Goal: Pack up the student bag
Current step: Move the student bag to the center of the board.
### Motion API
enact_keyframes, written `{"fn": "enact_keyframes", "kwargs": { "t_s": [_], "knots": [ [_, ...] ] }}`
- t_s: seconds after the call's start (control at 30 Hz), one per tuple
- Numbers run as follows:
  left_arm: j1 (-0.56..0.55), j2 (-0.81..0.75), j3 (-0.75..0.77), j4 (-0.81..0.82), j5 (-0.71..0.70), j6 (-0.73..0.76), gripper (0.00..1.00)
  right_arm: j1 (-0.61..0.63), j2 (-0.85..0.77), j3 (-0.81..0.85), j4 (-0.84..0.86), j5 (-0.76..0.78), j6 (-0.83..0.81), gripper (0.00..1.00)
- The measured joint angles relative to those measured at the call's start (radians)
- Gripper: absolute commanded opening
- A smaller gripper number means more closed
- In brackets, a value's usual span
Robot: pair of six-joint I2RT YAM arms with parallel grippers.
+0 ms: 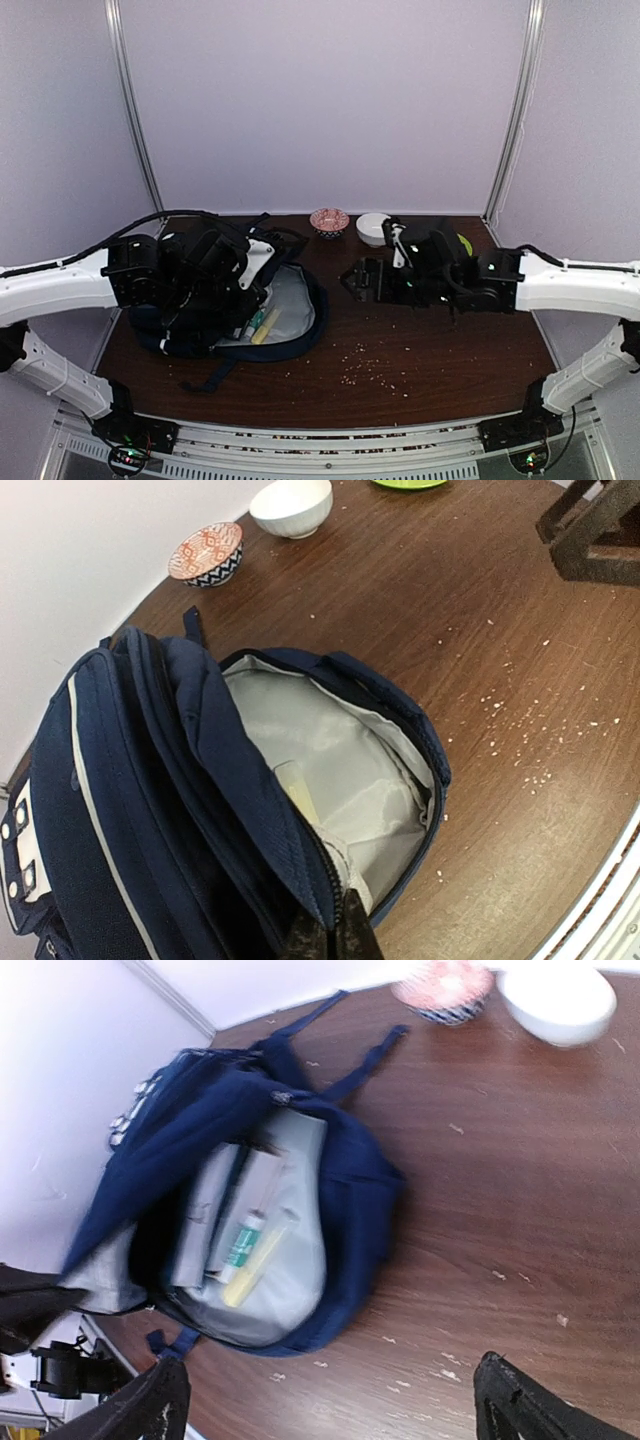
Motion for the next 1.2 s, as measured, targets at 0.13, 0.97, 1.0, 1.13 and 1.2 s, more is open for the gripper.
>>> {"fn": "enact_keyframes", "kwargs": {
  "t_s": [0.13,0.97,1.0,1.13,1.2],
  "knots": [
    [0.001,0.076,0.05,0.01,0.035,-0.001,0.03,-0.069,-0.075,-0.302,0.163,-0.043,0.037,1.0],
    [-0.034,-0.395,-0.235,-0.064,-0.259,-0.371,0.96,-0.077,0.427,0.185,0.303,-0.257,0.181,0.61],
    [-0.034,-0.397,-0.253,-0.077,-0.273,-0.389,0.97,-0.079,0.447,0.219,0.264,-0.255,0.163,0.6],
    [-0.034,-0.421,-0.291,-0.11,-0.335,-0.441,0.98,-0.079,0.557,0.35,0.099,-0.237,0.095,0.56],
    [-0.034,-0.445,-0.292,-0.112,-0.372,-0.46,0.98,-0.079,0.615,0.402,0.02,-0.213,0.069,0.54]
  ]
}}
